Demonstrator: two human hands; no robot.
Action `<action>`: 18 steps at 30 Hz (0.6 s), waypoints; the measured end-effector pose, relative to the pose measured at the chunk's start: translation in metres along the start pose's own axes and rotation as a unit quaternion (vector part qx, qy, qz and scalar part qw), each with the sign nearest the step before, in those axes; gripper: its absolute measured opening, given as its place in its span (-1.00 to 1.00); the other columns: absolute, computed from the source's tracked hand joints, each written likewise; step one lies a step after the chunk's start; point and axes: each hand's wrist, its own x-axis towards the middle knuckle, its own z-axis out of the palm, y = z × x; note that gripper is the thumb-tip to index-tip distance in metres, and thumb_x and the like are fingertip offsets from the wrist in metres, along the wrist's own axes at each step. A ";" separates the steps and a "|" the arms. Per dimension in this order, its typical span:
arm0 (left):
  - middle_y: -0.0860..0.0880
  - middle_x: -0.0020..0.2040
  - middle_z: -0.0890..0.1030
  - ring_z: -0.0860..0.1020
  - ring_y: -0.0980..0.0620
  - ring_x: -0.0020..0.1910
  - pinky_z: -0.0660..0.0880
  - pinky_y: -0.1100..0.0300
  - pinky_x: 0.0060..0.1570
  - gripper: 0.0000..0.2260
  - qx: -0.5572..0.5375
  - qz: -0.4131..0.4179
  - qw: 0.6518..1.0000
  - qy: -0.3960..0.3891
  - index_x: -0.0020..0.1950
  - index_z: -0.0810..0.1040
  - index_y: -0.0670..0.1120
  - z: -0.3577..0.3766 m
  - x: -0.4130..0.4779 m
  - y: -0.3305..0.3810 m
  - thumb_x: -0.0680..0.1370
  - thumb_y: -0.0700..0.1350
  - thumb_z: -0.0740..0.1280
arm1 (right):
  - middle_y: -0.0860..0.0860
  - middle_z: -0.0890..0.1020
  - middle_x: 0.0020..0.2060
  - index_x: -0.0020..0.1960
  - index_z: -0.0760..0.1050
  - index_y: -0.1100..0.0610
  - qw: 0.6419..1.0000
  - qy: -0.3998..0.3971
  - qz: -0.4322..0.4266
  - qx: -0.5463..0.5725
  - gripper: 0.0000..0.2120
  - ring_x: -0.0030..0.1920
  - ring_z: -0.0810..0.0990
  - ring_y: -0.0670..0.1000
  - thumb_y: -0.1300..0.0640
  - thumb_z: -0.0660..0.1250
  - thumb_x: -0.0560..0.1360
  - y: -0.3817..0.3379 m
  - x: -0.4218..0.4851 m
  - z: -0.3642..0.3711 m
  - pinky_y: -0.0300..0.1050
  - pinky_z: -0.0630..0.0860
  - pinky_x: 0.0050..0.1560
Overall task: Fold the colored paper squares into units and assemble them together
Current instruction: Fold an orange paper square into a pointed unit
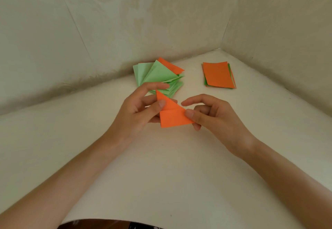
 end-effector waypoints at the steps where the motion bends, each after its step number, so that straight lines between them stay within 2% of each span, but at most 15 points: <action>1: 0.05 -0.16 0.68 0.63 0.12 -0.17 0.53 0.28 -0.24 -0.84 0.011 -0.001 1.000 0.007 0.05 0.53 -0.05 -0.001 0.000 0.000 0.53 -0.25 0.26 | -0.01 0.50 -0.50 0.02 0.51 0.16 1.000 -0.005 -0.001 0.004 -0.86 -0.41 0.44 -0.09 0.24 0.34 0.46 -0.001 0.000 0.000 -0.33 0.38 -0.28; 4: 0.07 -0.21 0.66 0.61 0.16 -0.18 0.54 0.30 -0.24 -0.83 0.011 -0.011 0.999 0.043 -0.02 0.59 -0.09 -0.005 0.002 -0.003 0.54 -0.30 0.26 | 0.09 0.62 -0.35 0.04 0.47 0.11 0.999 -0.028 -0.011 -0.010 -0.75 -0.28 0.50 0.03 0.14 0.39 0.38 -0.002 -0.001 -0.002 -0.15 0.42 -0.19; 7: 0.00 -0.13 0.68 0.62 0.09 -0.13 0.55 0.26 -0.20 -0.87 -0.004 -0.016 0.998 0.068 -0.02 0.61 -0.06 -0.009 0.004 -0.005 0.48 -0.17 0.31 | 0.11 0.65 -0.20 -0.02 0.49 0.12 0.998 -0.028 -0.038 -0.033 -0.81 -0.19 0.54 0.12 0.29 0.42 0.42 -0.001 -0.002 -0.001 0.11 0.46 -0.14; 9: -0.08 -0.06 0.69 0.64 0.02 -0.06 0.56 0.22 -0.17 -0.84 -0.015 -0.024 0.997 0.066 -0.01 0.62 -0.07 -0.010 0.004 -0.005 0.47 -0.12 0.29 | 0.02 0.64 -0.20 -0.08 0.51 0.12 0.998 -0.021 -0.054 -0.038 -0.83 -0.17 0.57 0.05 0.34 0.40 0.42 0.001 -0.002 -0.001 0.18 0.47 -0.13; 11: -0.09 -0.05 0.69 0.64 0.01 -0.03 0.56 0.22 -0.16 -0.84 -0.028 -0.035 0.997 0.060 0.02 0.61 -0.10 -0.011 0.004 -0.006 0.52 -0.17 0.25 | -0.04 0.63 -0.21 -0.12 0.51 0.10 0.997 -0.020 -0.058 -0.039 -0.84 -0.16 0.58 -0.03 0.33 0.39 0.41 0.001 -0.001 -0.001 0.16 0.48 -0.12; 13: -0.09 -0.02 0.69 0.64 -0.01 0.00 0.56 0.20 -0.12 -0.82 -0.026 -0.041 0.997 0.055 0.04 0.60 -0.10 -0.011 0.004 -0.007 0.56 -0.20 0.22 | -0.06 0.64 -0.19 -0.11 0.51 0.09 0.997 -0.022 -0.061 -0.034 -0.85 -0.15 0.59 -0.05 0.27 0.39 0.37 0.002 -0.001 -0.002 0.04 0.50 -0.12; 16: -0.09 0.03 0.68 0.63 -0.02 0.02 0.57 0.18 -0.09 -0.81 -0.041 -0.048 0.996 0.059 0.07 0.60 -0.08 -0.011 0.005 -0.008 0.51 -0.17 0.26 | -0.07 0.65 -0.15 -0.05 0.50 0.05 0.997 -0.037 -0.067 -0.025 -0.79 -0.09 0.61 -0.03 0.26 0.38 0.36 0.003 -0.002 -0.003 -0.17 0.50 -0.12; 18: -0.09 0.02 0.68 0.64 -0.02 -0.02 0.57 0.19 -0.12 -0.77 -0.078 -0.063 0.994 0.048 0.09 0.59 -0.12 -0.011 0.006 -0.007 0.47 -0.16 0.27 | -0.09 0.64 -0.16 -0.04 0.52 0.05 0.995 -0.050 -0.078 -0.033 -0.79 -0.11 0.61 -0.06 0.28 0.37 0.37 0.004 -0.002 -0.002 -0.23 0.50 -0.11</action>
